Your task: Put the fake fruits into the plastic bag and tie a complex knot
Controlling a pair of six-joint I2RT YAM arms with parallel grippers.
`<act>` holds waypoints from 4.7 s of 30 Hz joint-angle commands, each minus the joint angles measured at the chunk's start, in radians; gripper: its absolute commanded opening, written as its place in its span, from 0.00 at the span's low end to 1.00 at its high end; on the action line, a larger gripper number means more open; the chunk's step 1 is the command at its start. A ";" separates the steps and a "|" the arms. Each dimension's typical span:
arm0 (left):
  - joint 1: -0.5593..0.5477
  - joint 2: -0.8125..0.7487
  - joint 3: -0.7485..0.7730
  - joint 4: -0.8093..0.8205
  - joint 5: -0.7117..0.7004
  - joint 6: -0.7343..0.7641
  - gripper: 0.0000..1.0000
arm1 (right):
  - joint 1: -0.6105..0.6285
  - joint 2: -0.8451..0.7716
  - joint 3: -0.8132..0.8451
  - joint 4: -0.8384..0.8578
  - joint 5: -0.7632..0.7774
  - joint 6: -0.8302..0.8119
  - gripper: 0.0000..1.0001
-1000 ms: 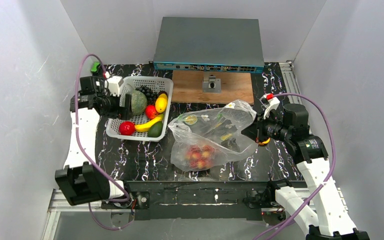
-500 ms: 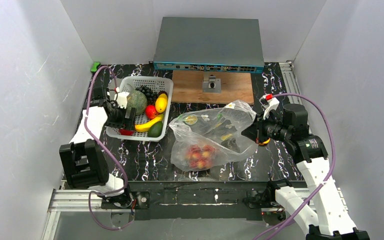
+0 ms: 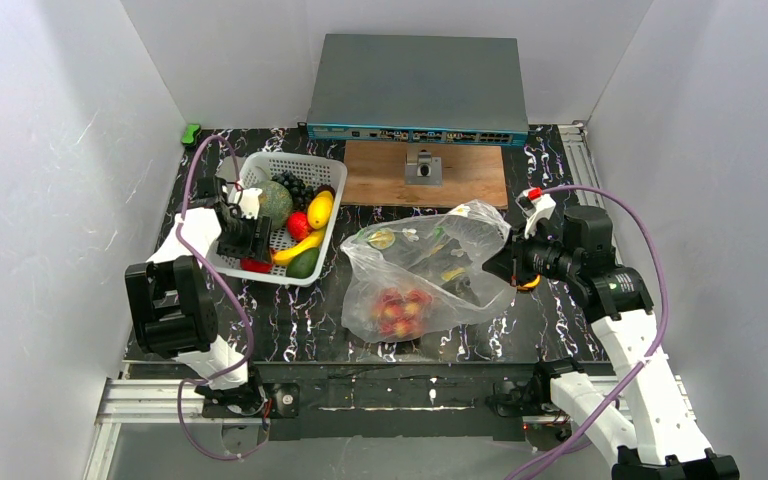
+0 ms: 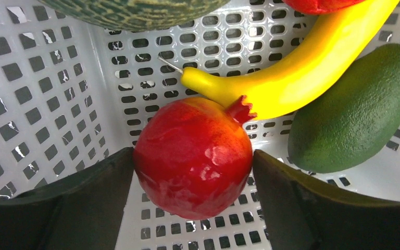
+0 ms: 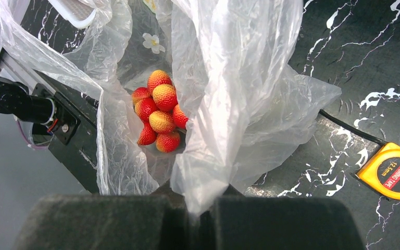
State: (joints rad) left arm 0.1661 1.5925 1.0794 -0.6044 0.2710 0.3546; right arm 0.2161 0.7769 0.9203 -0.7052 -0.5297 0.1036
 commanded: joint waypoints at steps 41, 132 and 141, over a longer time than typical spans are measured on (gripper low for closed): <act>-1.036 0.096 0.280 0.302 0.339 0.120 0.63 | 0.001 0.015 0.074 0.058 -0.075 0.045 0.01; -0.855 -0.083 0.397 0.159 0.385 0.037 0.33 | 0.022 0.085 0.061 0.069 -0.069 -0.021 0.01; -1.025 0.053 0.252 0.259 0.142 0.171 0.41 | 0.023 0.063 0.055 0.065 -0.066 -0.007 0.01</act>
State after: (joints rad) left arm -0.8318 1.6421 1.3663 -0.4141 0.5343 0.4492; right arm 0.2314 0.8635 0.9539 -0.6769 -0.5812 0.0994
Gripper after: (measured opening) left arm 0.573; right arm 0.028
